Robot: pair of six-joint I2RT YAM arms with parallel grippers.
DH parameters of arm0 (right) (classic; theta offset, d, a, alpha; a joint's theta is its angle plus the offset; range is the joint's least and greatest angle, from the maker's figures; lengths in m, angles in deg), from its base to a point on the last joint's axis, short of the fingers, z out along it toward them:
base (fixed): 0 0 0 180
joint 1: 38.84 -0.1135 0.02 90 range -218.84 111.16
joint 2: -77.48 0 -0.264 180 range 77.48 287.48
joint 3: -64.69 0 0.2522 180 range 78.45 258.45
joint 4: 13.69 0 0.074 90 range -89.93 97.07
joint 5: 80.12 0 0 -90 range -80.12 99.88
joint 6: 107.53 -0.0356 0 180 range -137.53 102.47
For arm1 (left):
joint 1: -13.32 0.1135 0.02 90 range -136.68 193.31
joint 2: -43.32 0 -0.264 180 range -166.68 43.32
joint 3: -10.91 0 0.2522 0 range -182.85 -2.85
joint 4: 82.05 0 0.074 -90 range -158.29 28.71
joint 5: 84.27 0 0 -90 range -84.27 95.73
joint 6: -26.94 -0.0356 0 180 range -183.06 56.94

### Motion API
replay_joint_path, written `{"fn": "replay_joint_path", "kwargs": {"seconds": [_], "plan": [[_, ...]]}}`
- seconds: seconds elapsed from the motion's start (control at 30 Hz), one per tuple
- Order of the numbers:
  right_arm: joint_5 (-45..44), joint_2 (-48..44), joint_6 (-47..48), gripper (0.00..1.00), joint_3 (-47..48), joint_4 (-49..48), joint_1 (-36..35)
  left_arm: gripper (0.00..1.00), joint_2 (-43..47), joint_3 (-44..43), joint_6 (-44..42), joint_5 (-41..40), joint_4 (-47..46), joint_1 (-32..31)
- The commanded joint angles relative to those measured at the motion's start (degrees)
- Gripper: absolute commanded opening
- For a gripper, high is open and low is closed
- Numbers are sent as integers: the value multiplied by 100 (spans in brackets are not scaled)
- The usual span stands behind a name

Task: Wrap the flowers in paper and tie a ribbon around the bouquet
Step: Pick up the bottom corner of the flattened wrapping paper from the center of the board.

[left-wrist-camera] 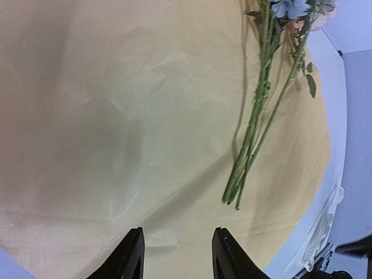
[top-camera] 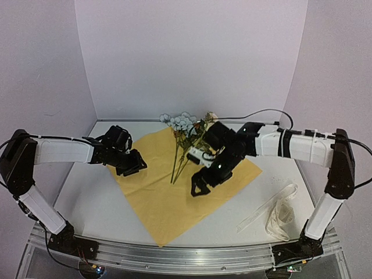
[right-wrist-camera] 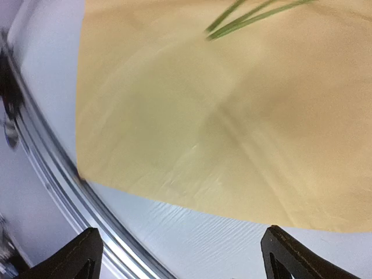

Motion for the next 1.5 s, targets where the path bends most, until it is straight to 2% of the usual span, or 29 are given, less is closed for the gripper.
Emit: {"fn": "replay_joint_path", "kwargs": {"seconds": [0.0,0.23,0.33,0.5,0.67,1.0,1.27,1.37,1.47], "plan": [[-680,-279,1534,96,-707,-652,-1144,42,577,479,144,-268,137,187],[-1191,217,1849,95,-794,-1349,-2319,46,1334,1002,-58,-310,378,760],[-1388,617,1891,94,-578,-1510,-2565,47,1630,1159,-153,-241,443,1022],[-1676,1371,1864,91,-35,-1626,-2627,48,1977,1249,-261,-240,568,1224],[-1803,1742,1921,91,211,-1773,-2626,48,2062,1312,-324,-191,609,1302],[-1530,1755,1489,84,-237,-1937,-2638,48,1880,1244,-429,-118,564,1376],[-2129,1991,1589,80,-361,-1977,-2757,48,1709,1112,-472,-108,591,1400],[-2211,2013,1578,70,-380,-2008,-2757,48,1678,1041,-497,-128,636,1407],[-2211,1962,1585,48,-415,-2008,-2754,48,1626,996,-530,-149,662,1406]]}}
